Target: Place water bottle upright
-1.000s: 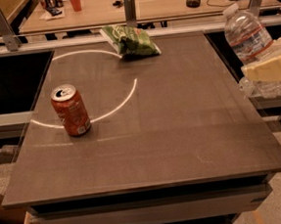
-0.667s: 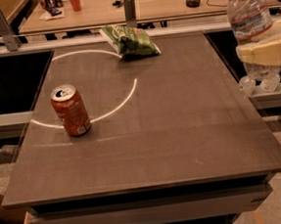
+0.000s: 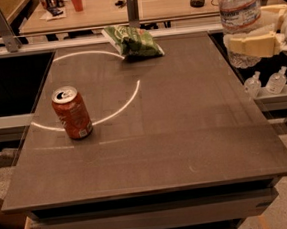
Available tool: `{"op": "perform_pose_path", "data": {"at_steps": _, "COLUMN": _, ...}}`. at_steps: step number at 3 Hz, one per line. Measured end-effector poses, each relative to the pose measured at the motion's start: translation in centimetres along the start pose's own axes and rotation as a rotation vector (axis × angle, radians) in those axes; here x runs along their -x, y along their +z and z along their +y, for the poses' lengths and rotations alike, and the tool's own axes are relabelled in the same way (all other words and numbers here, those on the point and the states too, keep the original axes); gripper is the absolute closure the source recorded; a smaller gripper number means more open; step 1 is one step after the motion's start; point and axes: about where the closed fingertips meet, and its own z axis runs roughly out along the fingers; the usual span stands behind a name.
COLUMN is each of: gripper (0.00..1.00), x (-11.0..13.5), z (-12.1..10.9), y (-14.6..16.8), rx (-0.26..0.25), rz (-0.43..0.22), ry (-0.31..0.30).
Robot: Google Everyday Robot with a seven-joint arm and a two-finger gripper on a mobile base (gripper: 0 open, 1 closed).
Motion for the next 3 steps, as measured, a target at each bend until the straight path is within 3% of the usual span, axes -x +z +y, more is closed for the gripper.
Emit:
{"op": "perform_pose_path", "data": {"at_steps": 1, "gripper": 1.00, "x": 0.1, "z": 0.0, "y": 0.0, "rx": -0.003, "rz": 0.005, "ry": -0.003}}
{"op": "perform_pose_path", "data": {"at_steps": 2, "gripper": 1.00, "x": 0.3, "z": 1.9, "y": 1.3, "rx": 0.095, "rz": -0.069, "ry": 0.064}}
{"op": "perform_pose_path", "data": {"at_steps": 3, "gripper": 1.00, "x": 1.1, "z": 5.0, "y": 2.9, "rx": 0.249, "rz": -0.174, "ry": 0.130}}
